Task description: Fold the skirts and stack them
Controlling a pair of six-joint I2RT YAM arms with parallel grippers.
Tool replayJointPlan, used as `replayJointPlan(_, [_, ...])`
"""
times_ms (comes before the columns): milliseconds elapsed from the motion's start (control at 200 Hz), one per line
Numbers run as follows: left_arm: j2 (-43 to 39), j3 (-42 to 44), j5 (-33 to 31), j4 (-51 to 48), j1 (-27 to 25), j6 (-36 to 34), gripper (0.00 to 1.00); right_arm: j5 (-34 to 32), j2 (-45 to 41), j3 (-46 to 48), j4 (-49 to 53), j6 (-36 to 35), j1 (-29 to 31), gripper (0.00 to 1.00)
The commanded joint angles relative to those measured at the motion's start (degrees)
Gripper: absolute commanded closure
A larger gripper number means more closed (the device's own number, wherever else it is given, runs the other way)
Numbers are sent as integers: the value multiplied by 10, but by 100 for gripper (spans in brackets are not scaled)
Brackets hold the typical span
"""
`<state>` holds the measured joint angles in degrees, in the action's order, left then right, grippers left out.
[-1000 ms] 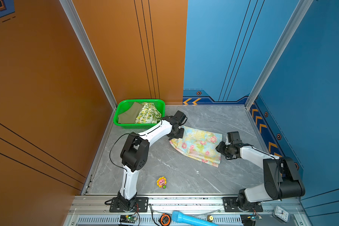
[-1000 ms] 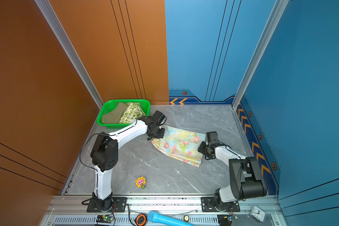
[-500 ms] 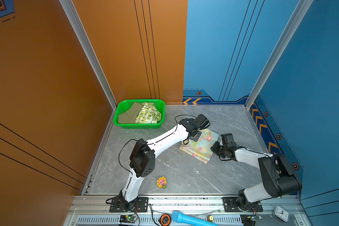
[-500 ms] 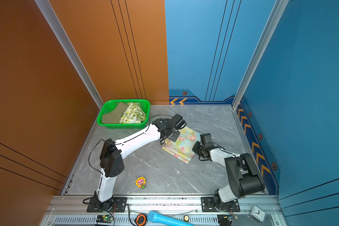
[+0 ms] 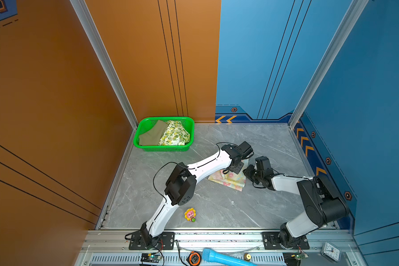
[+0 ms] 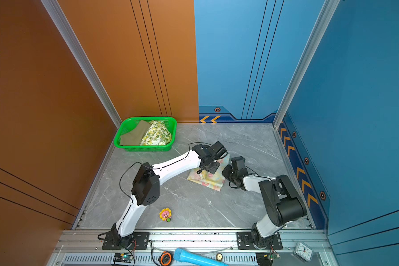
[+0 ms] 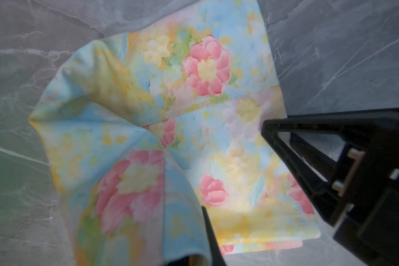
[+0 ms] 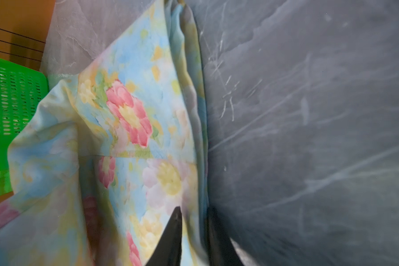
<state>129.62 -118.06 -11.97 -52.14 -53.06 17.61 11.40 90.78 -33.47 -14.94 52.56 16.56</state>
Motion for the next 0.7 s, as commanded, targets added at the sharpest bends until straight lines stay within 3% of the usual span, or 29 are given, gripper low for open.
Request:
replayJointPlan(0, [13, -36, 61, -7, -7, 22, 92, -1, 15, 16, -9, 11, 3, 74])
replayJointPlan(85, [17, -54, 78, -6, -11, 23, 74, -1, 14, 21, -13, 11, 3, 69])
replayJointPlan(195, [13, -79, 104, -6, -11, 21, 41, -2, 7, 27, -15, 11, 0, 62])
replayJointPlan(275, [-1, -88, 121, -5, -9, 19, 31, -1, 1, 31, -13, 8, -4, 59])
replayJointPlan(476, [-79, -30, 168, 34, 19, 28, 25, 0, -22, 38, 5, -11, -20, 57])
replayJointPlan(696, [-182, 143, 191, 85, 94, 72, 27, -26, -75, 24, 67, -86, -16, 48])
